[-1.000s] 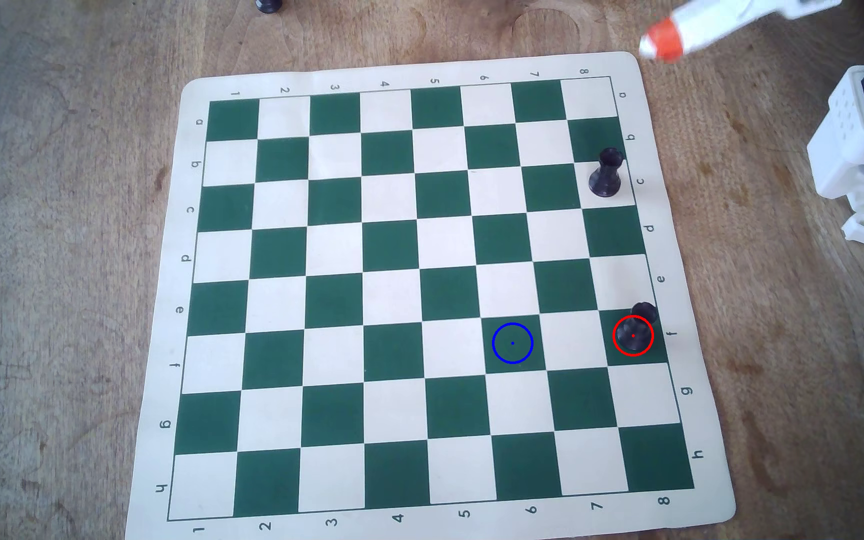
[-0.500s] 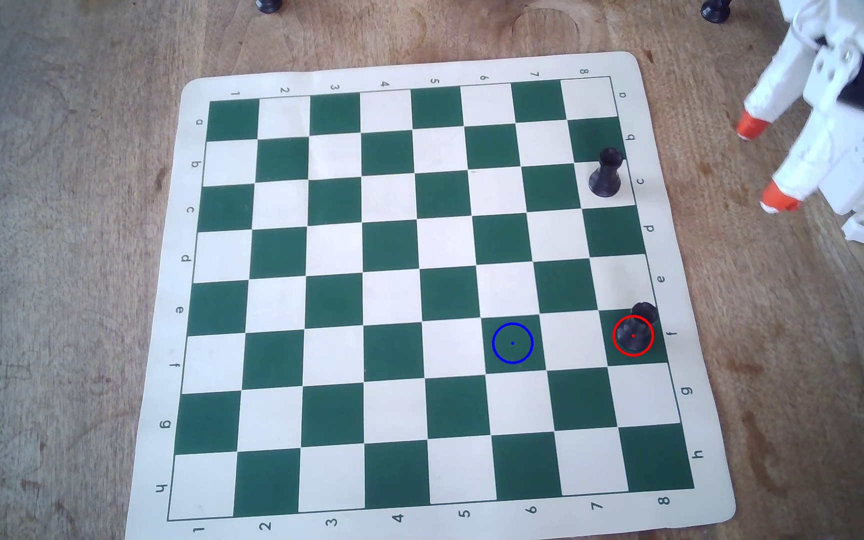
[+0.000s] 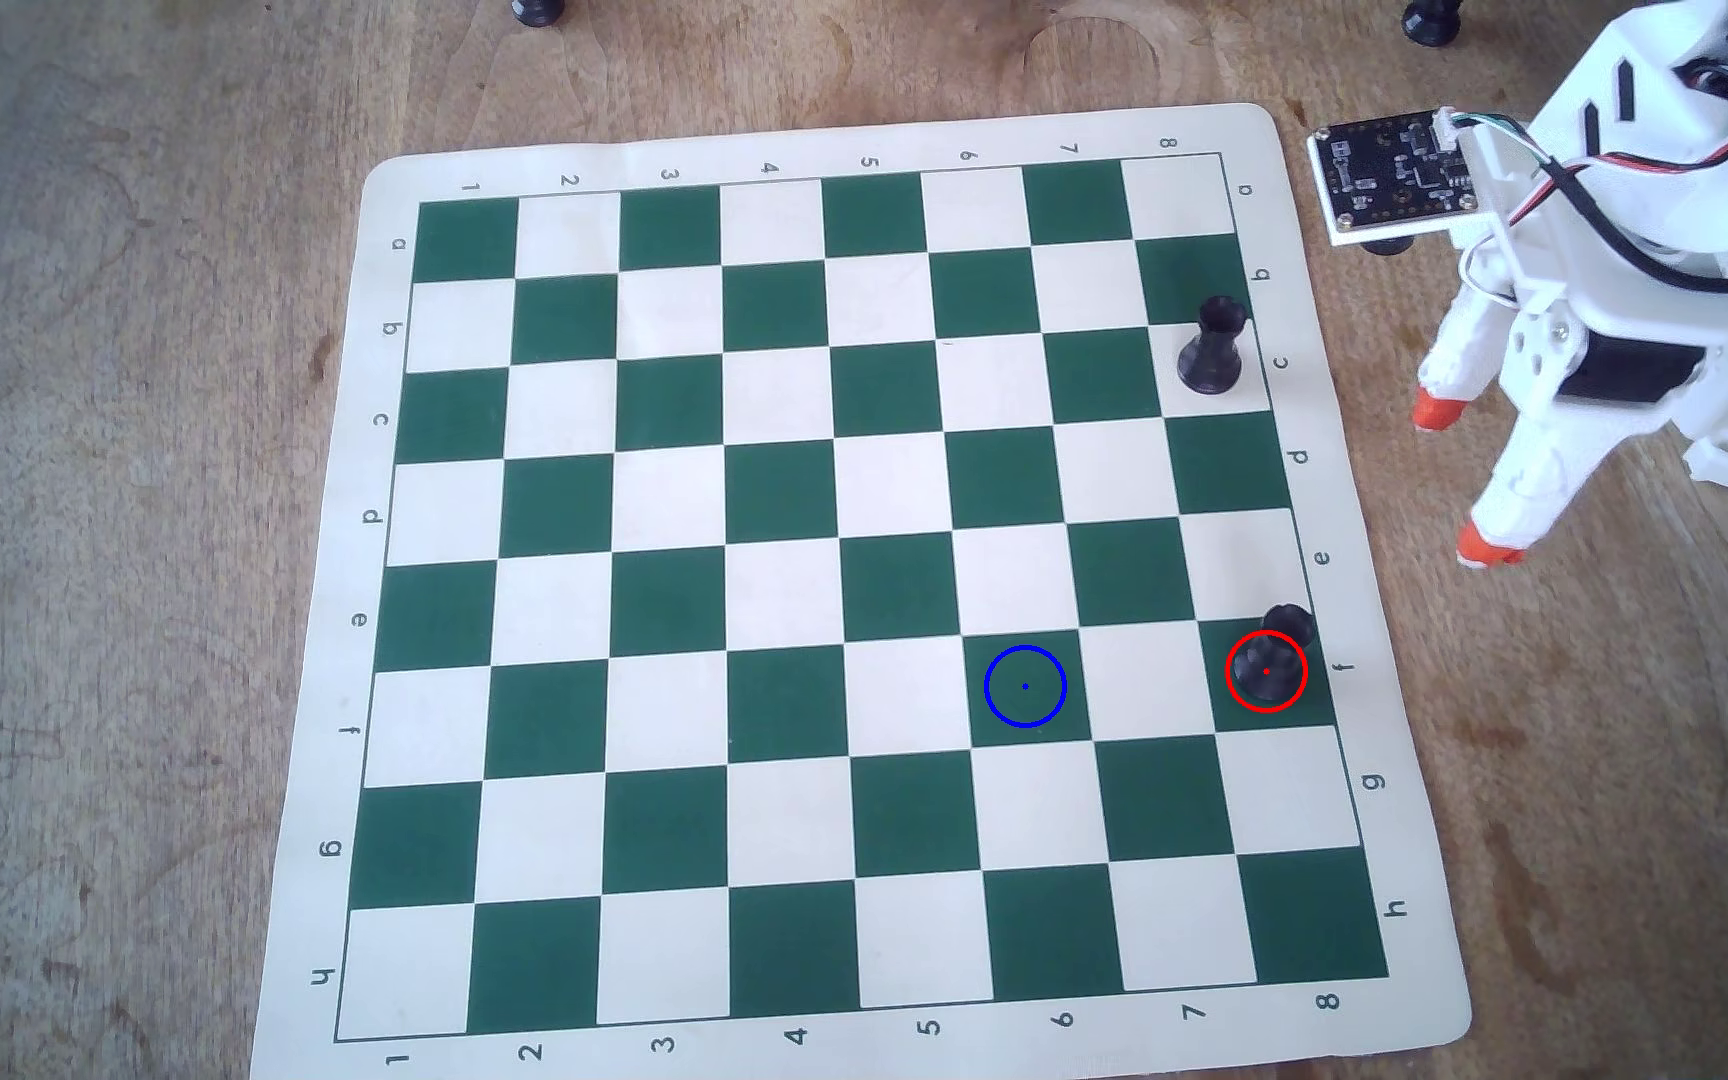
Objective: Move the chess piece from red to blue
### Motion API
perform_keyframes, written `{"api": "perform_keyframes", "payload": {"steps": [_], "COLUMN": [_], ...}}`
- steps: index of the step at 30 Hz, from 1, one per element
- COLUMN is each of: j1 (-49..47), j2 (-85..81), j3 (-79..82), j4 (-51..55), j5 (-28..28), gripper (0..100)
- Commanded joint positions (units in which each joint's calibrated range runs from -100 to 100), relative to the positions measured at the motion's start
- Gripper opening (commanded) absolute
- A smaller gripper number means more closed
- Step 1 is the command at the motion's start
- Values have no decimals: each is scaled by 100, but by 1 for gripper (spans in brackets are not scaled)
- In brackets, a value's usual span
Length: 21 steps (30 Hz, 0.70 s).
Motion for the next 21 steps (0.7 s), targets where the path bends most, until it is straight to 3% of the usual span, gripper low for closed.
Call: {"api": "perform_keyframes", "payload": {"steps": [1,21], "j1": [-324,-528], "j2": [340,2335], "j3": [43,-492], "j4": [-454,-2370], "j5": [-156,-308], "gripper": [22,22]}}
